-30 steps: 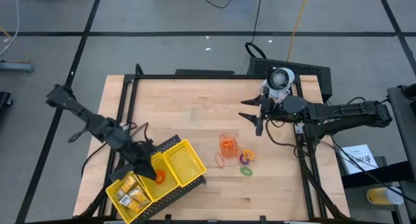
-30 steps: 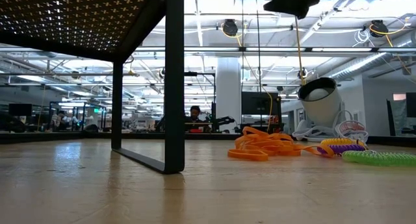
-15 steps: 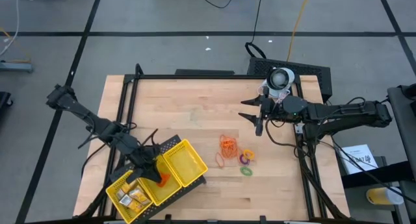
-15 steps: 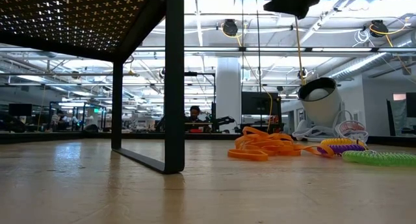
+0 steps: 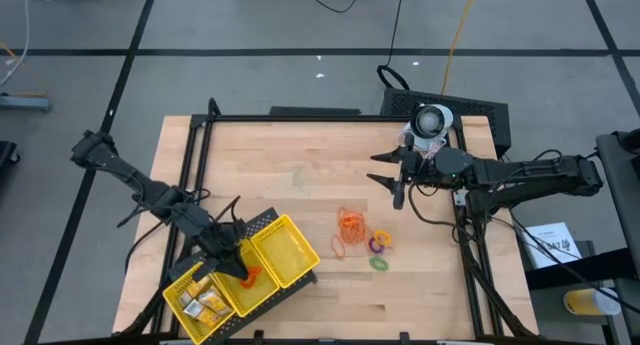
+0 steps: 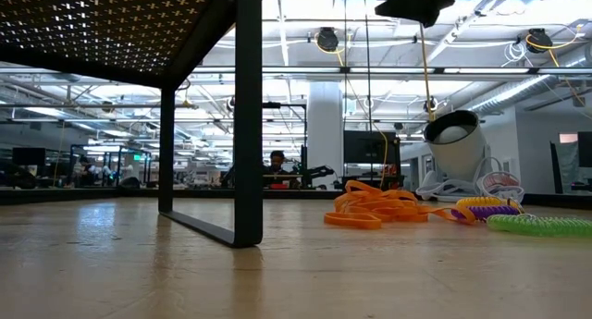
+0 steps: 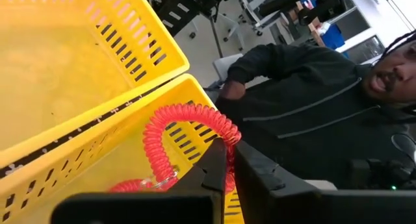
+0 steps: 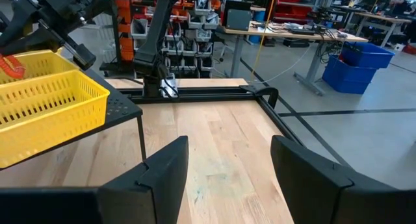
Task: Pick & Place Office Desk Supplies
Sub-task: Put the orange spring keychain into the center yellow bin on the shelf, then adjust the center yellow bin on the shelf, then put the yellow spring keychain into the center yellow bin on the shelf
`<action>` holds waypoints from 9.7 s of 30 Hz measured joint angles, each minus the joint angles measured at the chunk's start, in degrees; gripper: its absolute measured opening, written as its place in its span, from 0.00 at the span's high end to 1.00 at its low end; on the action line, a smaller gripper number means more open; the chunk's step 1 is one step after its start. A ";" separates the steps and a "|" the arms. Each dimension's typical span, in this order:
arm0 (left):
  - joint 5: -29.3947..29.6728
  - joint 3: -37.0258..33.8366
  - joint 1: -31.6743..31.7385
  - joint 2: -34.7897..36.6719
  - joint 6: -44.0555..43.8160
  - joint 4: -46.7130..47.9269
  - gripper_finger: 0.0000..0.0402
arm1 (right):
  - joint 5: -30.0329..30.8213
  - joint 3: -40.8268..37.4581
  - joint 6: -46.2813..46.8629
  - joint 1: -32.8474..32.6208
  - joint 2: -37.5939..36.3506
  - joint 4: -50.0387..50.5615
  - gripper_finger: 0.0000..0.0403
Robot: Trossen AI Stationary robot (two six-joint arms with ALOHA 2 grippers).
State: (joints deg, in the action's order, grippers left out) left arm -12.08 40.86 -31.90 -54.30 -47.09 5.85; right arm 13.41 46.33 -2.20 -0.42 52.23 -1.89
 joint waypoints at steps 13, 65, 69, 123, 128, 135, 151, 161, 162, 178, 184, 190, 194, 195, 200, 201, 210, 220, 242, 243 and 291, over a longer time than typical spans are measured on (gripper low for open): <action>0.07 0.00 0.00 0.00 2.32 0.02 0.94 | -0.01 0.00 0.00 0.01 0.00 0.00 0.48; 1.40 0.00 0.07 0.00 2.20 0.00 0.93 | -0.01 0.00 0.00 0.01 0.00 0.00 0.49; 1.40 0.00 0.07 0.00 2.38 0.00 0.92 | 0.00 0.00 -0.04 0.02 0.00 0.00 0.49; -8.90 0.00 0.82 0.02 -2.77 0.81 0.50 | -0.02 0.00 0.00 0.01 0.00 0.00 0.49; -8.92 -0.02 2.49 0.77 -2.59 7.61 0.44 | -0.01 0.00 0.00 0.01 0.00 0.00 0.48; -7.50 -0.02 4.70 5.76 -2.36 10.12 0.43 | -0.01 0.00 -0.02 0.01 -0.02 0.00 0.49; -2.39 -0.02 5.37 13.89 11.50 0.84 0.43 | 0.00 0.00 0.00 0.01 -0.02 0.00 0.49; 8.99 -0.02 7.07 18.45 5.32 22.76 0.43 | 0.00 0.00 -0.04 0.01 -0.02 0.00 0.49; 9.06 -0.02 7.17 18.47 3.90 24.45 0.43 | 0.00 0.00 0.00 0.00 -0.02 0.00 0.49; 5.86 -0.02 7.13 17.33 -9.22 25.93 0.43 | -0.02 0.00 -0.04 0.00 -0.02 0.00 0.49; 3.32 -0.02 7.10 18.23 -5.43 19.05 0.43 | -0.01 0.00 0.00 0.01 -0.02 0.00 0.49; 6.27 -0.02 7.13 19.87 -5.67 26.88 0.43 | -0.01 0.00 -0.02 0.00 -0.02 0.00 0.49; 10.35 0.00 7.13 19.98 -9.55 37.00 0.43 | -0.02 0.00 -0.02 0.00 -0.02 0.00 0.48; 11.27 -0.04 7.13 19.89 -10.13 37.57 0.43 | 0.00 0.00 -0.02 0.00 -0.02 0.00 0.48; 12.30 -0.04 7.13 19.82 -11.23 35.53 0.43 | -0.02 -0.02 -0.01 0.01 -0.01 0.00 0.48; 12.05 -0.04 7.12 19.82 -11.04 34.75 0.43 | -0.01 -0.02 -0.02 0.00 -0.01 0.00 0.48; 9.49 -0.04 7.08 19.79 -11.91 31.13 0.43 | -0.01 -0.02 0.00 0.00 -0.02 0.00 0.49; 5.59 -0.04 7.08 14.55 -13.45 30.00 0.43 | -0.02 -0.02 0.00 0.02 -0.01 0.00 0.49; 6.59 0.00 7.06 18.16 -0.94 22.44 0.43 | -0.02 -0.02 0.00 0.02 0.00 0.00 0.48; 7.54 0.00 7.08 18.53 -0.04 21.58 0.43 | 0.00 -0.02 0.00 0.02 -0.02 0.00 0.48; 3.97 -19.82 51.17 21.19 32.20 -16.55 0.43 | -1.46 -6.49 19.96 -20.54 20.52 19.52 0.48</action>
State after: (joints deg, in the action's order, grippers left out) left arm -8.11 21.04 19.27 -33.12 -14.89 -10.70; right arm 11.94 39.83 17.77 -20.96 72.74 17.62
